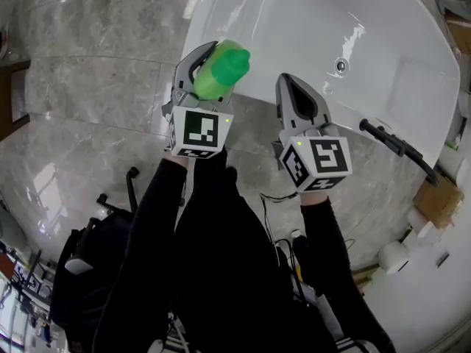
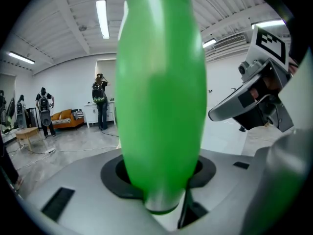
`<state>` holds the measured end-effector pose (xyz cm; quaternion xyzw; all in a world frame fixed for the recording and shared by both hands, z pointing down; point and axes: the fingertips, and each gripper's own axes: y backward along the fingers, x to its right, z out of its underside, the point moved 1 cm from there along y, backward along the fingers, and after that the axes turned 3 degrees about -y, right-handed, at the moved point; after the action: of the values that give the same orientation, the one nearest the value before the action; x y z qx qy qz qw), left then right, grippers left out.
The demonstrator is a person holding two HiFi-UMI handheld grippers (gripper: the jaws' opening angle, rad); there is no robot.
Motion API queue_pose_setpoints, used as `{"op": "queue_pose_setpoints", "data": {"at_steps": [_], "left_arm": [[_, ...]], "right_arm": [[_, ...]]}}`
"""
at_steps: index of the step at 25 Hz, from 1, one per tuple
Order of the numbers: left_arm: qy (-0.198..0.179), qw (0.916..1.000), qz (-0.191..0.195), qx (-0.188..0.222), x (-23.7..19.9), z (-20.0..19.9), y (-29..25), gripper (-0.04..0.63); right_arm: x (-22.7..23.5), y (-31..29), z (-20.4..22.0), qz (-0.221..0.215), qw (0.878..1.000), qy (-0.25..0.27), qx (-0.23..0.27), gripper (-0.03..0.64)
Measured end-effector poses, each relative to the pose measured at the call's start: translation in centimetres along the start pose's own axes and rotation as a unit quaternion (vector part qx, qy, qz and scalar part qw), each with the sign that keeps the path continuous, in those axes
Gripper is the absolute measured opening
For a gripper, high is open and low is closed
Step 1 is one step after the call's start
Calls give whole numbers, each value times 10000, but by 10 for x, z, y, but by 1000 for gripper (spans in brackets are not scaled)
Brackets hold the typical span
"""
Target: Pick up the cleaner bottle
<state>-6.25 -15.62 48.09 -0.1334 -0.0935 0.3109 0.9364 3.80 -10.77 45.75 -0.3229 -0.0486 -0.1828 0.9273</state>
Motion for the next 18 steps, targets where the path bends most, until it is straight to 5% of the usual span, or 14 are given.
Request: {"op": "queue_pose_setpoints", "data": {"at_steps": [18], "left_arm": [[-312,9916,1259,-21,83,-83,-14,201]], "right_arm": [[54,90,-23,1053,9915,-496,583,2]]}}
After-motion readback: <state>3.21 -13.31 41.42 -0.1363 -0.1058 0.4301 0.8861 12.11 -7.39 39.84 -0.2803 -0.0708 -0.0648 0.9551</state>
